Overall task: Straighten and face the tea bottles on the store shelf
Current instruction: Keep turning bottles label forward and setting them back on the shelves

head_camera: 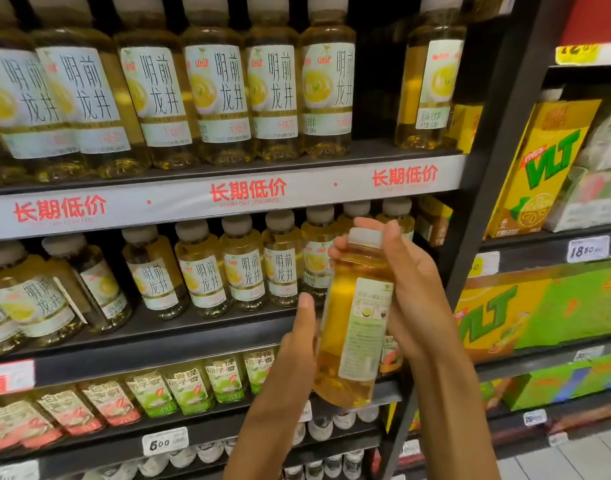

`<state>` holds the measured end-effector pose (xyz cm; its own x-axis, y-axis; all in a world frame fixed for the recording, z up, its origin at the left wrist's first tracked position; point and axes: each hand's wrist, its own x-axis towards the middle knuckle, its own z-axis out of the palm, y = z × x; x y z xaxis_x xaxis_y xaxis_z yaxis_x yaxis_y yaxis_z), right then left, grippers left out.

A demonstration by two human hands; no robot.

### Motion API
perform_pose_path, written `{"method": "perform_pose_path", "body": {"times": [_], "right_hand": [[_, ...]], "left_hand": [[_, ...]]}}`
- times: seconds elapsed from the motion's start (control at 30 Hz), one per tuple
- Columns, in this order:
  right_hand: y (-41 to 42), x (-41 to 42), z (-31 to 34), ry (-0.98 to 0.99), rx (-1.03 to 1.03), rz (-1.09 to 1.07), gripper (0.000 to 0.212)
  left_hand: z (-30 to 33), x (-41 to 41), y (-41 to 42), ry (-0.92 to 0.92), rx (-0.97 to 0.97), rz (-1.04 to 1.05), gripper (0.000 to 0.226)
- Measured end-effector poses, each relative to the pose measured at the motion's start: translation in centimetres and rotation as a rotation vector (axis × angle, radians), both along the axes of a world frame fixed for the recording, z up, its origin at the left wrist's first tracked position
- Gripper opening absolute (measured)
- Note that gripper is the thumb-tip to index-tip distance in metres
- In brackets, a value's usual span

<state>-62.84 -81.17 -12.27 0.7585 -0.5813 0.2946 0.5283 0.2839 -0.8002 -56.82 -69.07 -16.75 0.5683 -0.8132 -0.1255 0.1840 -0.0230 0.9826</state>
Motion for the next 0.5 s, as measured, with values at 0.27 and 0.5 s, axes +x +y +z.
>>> {"method": "perform_pose_path", "body": {"times": [0.27, 0.5], "right_hand": [[-0.1, 0.0, 0.5, 0.12, -0.023, 0.024, 0.044], [0.4, -0.1, 0.3, -0.049, 0.071, 0.122, 0.037]], "left_hand": [[-0.1, -0.2, -0.2, 0.256, -0.121, -0.127, 0.073], [-1.6, 0.8, 0.7, 0.333, -0.158, -0.305, 0.072]]}}
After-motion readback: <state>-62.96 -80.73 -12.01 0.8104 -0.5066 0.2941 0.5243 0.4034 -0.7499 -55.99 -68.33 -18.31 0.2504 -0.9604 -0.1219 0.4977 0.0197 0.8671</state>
